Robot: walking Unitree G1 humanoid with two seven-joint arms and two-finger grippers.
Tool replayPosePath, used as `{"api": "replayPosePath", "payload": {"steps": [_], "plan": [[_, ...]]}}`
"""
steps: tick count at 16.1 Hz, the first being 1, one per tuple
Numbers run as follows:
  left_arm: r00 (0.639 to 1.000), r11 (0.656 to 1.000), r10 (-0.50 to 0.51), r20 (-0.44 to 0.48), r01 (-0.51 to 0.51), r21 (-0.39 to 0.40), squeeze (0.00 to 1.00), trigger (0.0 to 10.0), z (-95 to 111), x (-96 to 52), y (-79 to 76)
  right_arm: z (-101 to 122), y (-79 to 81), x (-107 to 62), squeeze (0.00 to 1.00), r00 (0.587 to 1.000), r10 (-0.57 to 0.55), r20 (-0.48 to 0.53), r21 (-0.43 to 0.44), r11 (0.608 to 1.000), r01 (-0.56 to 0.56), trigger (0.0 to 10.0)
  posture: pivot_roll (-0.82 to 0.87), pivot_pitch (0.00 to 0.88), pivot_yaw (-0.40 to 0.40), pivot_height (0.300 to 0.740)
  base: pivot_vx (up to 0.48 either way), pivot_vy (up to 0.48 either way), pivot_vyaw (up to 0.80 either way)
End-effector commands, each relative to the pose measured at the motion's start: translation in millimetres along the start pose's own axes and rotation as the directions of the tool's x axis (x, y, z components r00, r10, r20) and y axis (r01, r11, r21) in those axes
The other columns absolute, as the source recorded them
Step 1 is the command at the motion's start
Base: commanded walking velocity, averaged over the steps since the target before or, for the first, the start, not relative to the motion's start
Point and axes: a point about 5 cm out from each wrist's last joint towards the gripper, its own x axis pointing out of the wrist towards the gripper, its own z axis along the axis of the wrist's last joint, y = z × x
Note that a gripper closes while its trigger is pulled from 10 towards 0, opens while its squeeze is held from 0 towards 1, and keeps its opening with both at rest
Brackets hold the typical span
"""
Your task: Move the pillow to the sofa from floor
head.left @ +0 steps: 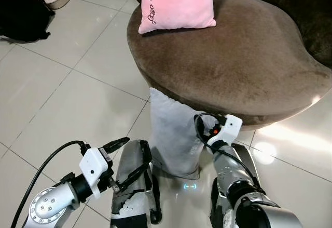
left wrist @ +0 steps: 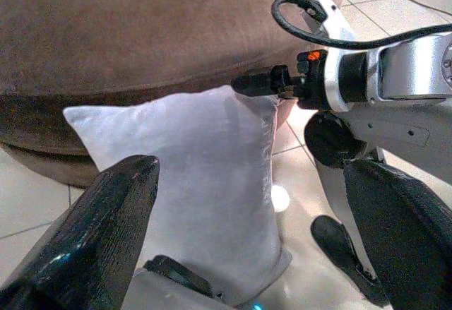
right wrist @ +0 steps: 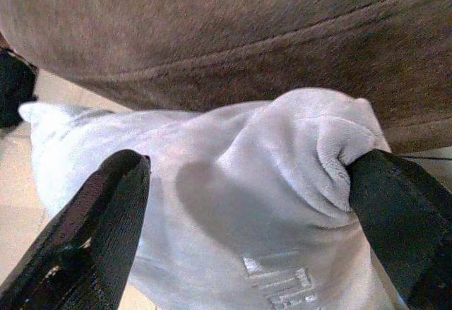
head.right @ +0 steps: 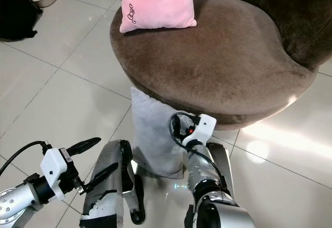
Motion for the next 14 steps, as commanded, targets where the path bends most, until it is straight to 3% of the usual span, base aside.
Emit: {"api": "replayPosePath", "payload": {"steps": [1,2,3,4,5,14], "plan": [[1.0,1.0,-0.015,-0.024,0.015,-0.007,0.0,10.0,-0.7,-6.3,-1.5,-17.9,5.5,-4.4,0.0,0.997,-0.015,-0.075,-0.016,1.0,0.013,10.0,0.35,0.308,0.156,0.536,0.0,0.0,0.0],[1.0,1.0,-0.017,-0.025,0.017,-0.009,0.0,10.0,-0.6,-6.5,-1.6,-20.3,5.5,-4.9,0.0,0.996,-0.026,-0.09,-0.027,0.999,0.023,8.3,0.35,0.308,0.156,0.536,0.0,0.0,0.0],[0.999,1.0,-0.018,-0.027,0.018,-0.009,0.0,10.0,-0.4,-6.7,-1.5,-21.9,6.6,-5.3,0.0,0.995,-0.025,-0.096,-0.023,0.999,0.022,0.9,0.35,0.311,0.157,0.536,0.0,0.0,0.0],[0.999,1.0,-0.019,-0.028,0.019,-0.009,0.0,10.0,-0.2,-6.8,-1.4,-22.6,7.4,-5.4,0.0,0.995,-0.022,-0.098,-0.02,1.0,0.02,0.9,0.35,0.312,0.157,0.536,0.0,0.0,0.0],[0.999,1.0,-0.018,-0.03,0.018,-0.009,0.0,10.0,-0.1,-7.0,-1.1,-23.3,9.0,-5.5,0.0,0.995,-0.015,-0.097,-0.015,1.0,0.014,0.0,0.35,0.314,0.159,0.536,0.0,0.0,0.0],[0.999,1.0,-0.013,-0.039,0.013,-0.003,0.0,10.0,1.5,-9.7,1.6,-28.2,17.3,-6.6,0.0,0.996,-0.039,-0.086,-0.006,0.999,0.038,0.0,0.35,0.316,0.167,0.536,0.0,0.0,0.0]]}}
